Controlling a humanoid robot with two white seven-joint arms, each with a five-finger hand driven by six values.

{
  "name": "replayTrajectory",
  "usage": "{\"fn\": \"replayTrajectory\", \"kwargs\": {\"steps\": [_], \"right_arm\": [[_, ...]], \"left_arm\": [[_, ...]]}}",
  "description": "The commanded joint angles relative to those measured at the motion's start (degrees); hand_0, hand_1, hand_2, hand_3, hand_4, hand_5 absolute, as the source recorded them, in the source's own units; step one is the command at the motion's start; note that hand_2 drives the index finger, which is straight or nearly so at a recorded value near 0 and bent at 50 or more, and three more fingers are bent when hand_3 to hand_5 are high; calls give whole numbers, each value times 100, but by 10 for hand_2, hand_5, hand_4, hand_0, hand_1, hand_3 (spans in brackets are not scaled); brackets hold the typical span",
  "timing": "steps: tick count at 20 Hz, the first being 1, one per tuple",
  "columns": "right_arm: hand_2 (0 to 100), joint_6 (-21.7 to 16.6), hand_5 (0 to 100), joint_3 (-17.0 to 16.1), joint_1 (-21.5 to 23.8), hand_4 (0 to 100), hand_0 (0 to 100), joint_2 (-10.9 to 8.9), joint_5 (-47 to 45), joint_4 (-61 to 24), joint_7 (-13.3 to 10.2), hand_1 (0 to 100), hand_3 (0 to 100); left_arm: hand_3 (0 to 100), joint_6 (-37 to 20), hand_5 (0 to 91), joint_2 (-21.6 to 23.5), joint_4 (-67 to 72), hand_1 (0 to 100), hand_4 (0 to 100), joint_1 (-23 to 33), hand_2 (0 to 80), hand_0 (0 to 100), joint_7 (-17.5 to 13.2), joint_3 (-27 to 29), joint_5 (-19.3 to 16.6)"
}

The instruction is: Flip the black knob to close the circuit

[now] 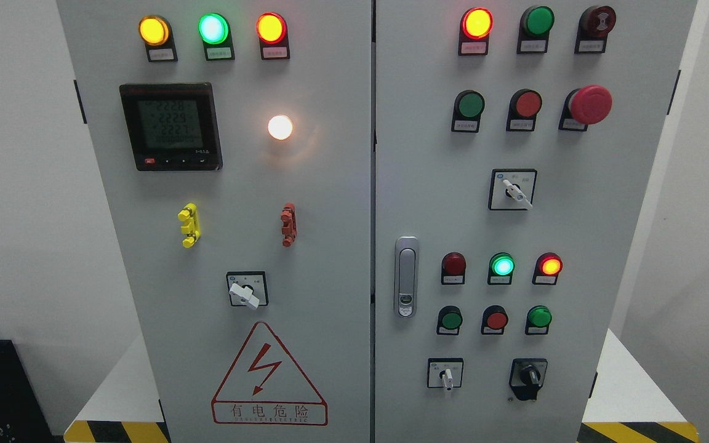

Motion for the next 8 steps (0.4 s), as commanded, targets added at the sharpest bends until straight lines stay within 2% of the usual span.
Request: {"fn": "replayTrajectory", "kwargs": {"steps": [1,6,8], "right_arm": [[0,-108,0,-139,376,0,0,151,-333,-262,37,0,0],[0,-144,0,19,420,0,0,151,-333,-262,64,0,0],[0,-144,0,45,420,0,0,151,-333,-262,248,0,0]], "left_arm": [[0,-5,0,0,5,556,0,4,0,120,4,0,9],[0,-5,0,0,-4,556,0,-4,0,120,4,0,9],[0,-5,0,0,-4,556,0,-4,0,120,4,0,10]]}}
